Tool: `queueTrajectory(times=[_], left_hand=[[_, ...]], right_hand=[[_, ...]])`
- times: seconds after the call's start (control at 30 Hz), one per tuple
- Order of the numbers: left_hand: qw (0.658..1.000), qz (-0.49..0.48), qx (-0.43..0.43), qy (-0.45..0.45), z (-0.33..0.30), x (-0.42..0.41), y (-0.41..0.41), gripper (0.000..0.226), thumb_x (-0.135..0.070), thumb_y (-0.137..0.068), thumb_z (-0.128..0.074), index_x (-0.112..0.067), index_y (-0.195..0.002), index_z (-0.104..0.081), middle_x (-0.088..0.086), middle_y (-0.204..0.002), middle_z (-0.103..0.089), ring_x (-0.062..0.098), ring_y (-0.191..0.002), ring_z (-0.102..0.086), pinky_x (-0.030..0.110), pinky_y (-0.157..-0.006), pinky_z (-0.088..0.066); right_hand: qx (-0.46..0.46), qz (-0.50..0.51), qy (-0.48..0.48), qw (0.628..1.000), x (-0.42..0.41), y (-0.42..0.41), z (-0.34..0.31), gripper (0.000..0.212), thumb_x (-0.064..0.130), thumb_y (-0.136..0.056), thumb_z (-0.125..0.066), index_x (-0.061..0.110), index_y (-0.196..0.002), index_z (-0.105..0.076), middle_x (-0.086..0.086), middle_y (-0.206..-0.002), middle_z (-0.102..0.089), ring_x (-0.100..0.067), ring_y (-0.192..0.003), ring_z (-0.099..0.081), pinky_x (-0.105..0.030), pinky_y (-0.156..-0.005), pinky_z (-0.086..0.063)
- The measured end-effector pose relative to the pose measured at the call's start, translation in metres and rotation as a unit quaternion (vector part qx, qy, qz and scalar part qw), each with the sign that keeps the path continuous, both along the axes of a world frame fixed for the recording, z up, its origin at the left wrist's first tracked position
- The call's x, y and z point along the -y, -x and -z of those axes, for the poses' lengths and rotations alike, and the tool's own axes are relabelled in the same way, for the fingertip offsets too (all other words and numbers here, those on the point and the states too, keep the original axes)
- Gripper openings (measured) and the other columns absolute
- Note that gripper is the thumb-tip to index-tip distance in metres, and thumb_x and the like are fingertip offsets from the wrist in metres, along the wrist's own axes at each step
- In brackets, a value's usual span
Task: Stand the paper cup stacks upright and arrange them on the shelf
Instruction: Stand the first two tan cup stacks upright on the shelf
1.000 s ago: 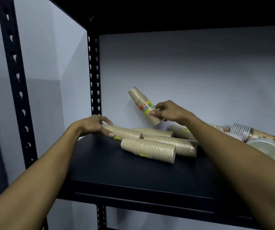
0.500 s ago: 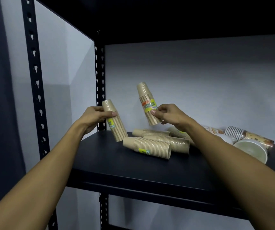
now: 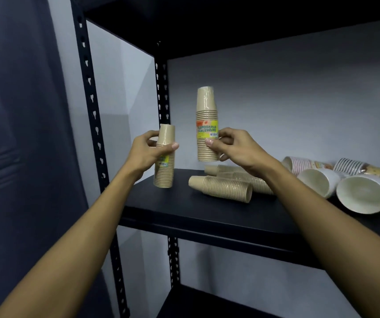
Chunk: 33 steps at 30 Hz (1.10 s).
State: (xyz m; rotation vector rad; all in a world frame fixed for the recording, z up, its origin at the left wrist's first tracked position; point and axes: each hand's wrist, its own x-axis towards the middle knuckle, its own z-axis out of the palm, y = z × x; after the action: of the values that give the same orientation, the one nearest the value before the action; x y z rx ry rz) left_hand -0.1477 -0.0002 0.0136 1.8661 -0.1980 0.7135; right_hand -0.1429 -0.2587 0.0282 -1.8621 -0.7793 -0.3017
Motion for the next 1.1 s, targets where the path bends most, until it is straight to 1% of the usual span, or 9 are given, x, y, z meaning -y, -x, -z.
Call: queueTrajectory(times=[0.17, 0.3, 0.37, 0.5, 0.57, 0.7, 0.87, 1.03, 1.1], left_hand=[[0.999, 0.047, 0.015, 0.021, 0.022, -0.009, 0.024, 0.077, -0.045, -0.057, -0.088, -0.020, -0.124, -0.058, 0.010, -0.099, -0.073, 0.022, -0.091, -0.072, 0.039, -0.084, -0.059], [0.997, 0.072, 0.035, 0.010, 0.032, -0.017, 0.027, 0.079, -0.045, -0.058, -0.086, -0.021, -0.126, -0.055, 0.010, -0.102, -0.072, 0.021, -0.091, -0.071, 0.030, -0.075, -0.058], [0.996, 0.079, 0.045, 0.012, 0.036, -0.022, 0.025, 0.079, -0.046, -0.058, -0.086, -0.022, -0.126, -0.054, 0.009, -0.101, -0.071, 0.019, -0.090, -0.071, 0.028, -0.073, -0.057], [0.993, 0.089, 0.064, 0.034, 0.044, -0.030, 0.021, 0.085, -0.057, -0.055, -0.085, -0.024, -0.127, -0.052, 0.007, -0.102, -0.072, 0.018, -0.092, -0.071, 0.032, -0.079, -0.058], [0.992, 0.096, 0.063, 0.043, 0.048, -0.033, 0.020, 0.086, -0.062, -0.055, -0.083, -0.029, -0.127, -0.050, 0.005, -0.104, -0.071, 0.017, -0.093, -0.070, 0.033, -0.082, -0.058], [0.992, 0.114, 0.024, 0.050, 0.069, -0.037, 0.022, 0.086, -0.062, -0.059, -0.083, -0.034, -0.132, -0.045, 0.004, -0.112, -0.069, 0.017, -0.102, -0.067, 0.034, -0.088, -0.056], [0.966, 0.219, -0.053, 0.124, 0.078, -0.056, 0.029, 0.075, -0.029, -0.070, -0.083, -0.022, -0.137, -0.049, 0.008, -0.116, -0.071, 0.018, -0.109, -0.068, 0.039, -0.101, -0.050], [0.960, 0.253, -0.113, 0.036, 0.083, -0.065, 0.024, 0.064, -0.011, -0.080, -0.078, -0.012, -0.138, -0.051, 0.004, -0.122, -0.070, 0.017, -0.113, -0.067, 0.042, -0.105, -0.048], [0.966, 0.232, -0.109, 0.033, 0.083, -0.063, 0.022, 0.063, -0.010, -0.079, -0.079, -0.011, -0.136, -0.052, 0.005, -0.119, -0.070, 0.018, -0.109, -0.068, 0.041, -0.102, -0.050]], right_hand=[[-0.021, -0.031, 0.013, 0.999, -0.029, 0.031, 0.035, 0.038, 0.022, -0.093, -0.066, 0.004, -0.125, -0.055, -0.012, -0.112, -0.072, -0.027, -0.093, -0.071, -0.043, -0.079, -0.058], [-0.011, 0.006, 0.063, 0.998, -0.047, 0.031, 0.069, 0.043, 0.025, -0.092, -0.069, 0.009, -0.128, -0.053, -0.007, -0.119, -0.069, -0.014, -0.095, -0.069, -0.021, -0.067, -0.052], [-0.023, 0.022, 0.069, 0.997, -0.055, 0.030, 0.082, 0.043, 0.027, -0.091, -0.070, 0.011, -0.127, -0.054, -0.004, -0.121, -0.069, -0.012, -0.102, -0.068, -0.019, -0.073, -0.049], [-0.013, 0.058, 0.073, 0.996, -0.064, 0.030, 0.091, 0.055, 0.043, -0.083, -0.070, 0.015, -0.128, -0.055, -0.001, -0.122, -0.069, -0.016, -0.113, -0.066, -0.034, -0.091, -0.053], [-0.013, 0.071, 0.073, 0.995, -0.065, 0.032, 0.089, 0.052, 0.039, -0.085, -0.071, 0.014, -0.128, -0.055, -0.001, -0.120, -0.069, -0.015, -0.112, -0.066, -0.036, -0.094, -0.054], [-0.030, 0.067, 0.065, 0.995, -0.066, 0.037, 0.089, 0.045, 0.022, -0.091, -0.069, 0.012, -0.132, -0.054, -0.001, -0.120, -0.069, -0.011, -0.109, -0.066, -0.015, -0.078, -0.050], [-0.053, 0.063, 0.037, 0.996, -0.063, 0.042, 0.086, 0.052, 0.024, -0.087, -0.074, 0.017, -0.133, -0.052, -0.002, -0.117, -0.070, -0.015, -0.106, -0.068, -0.030, -0.082, -0.058], [-0.069, 0.034, 0.031, 0.997, -0.065, 0.038, 0.088, 0.056, 0.018, -0.087, -0.074, 0.018, -0.137, -0.050, 0.000, -0.123, -0.069, -0.011, -0.111, -0.067, -0.021, -0.081, -0.054], [-0.055, 0.044, 0.043, 0.997, -0.068, 0.035, 0.087, 0.056, 0.020, -0.085, -0.076, 0.019, -0.135, -0.052, -0.001, -0.121, -0.070, -0.016, -0.111, -0.068, -0.026, -0.084, -0.056]])
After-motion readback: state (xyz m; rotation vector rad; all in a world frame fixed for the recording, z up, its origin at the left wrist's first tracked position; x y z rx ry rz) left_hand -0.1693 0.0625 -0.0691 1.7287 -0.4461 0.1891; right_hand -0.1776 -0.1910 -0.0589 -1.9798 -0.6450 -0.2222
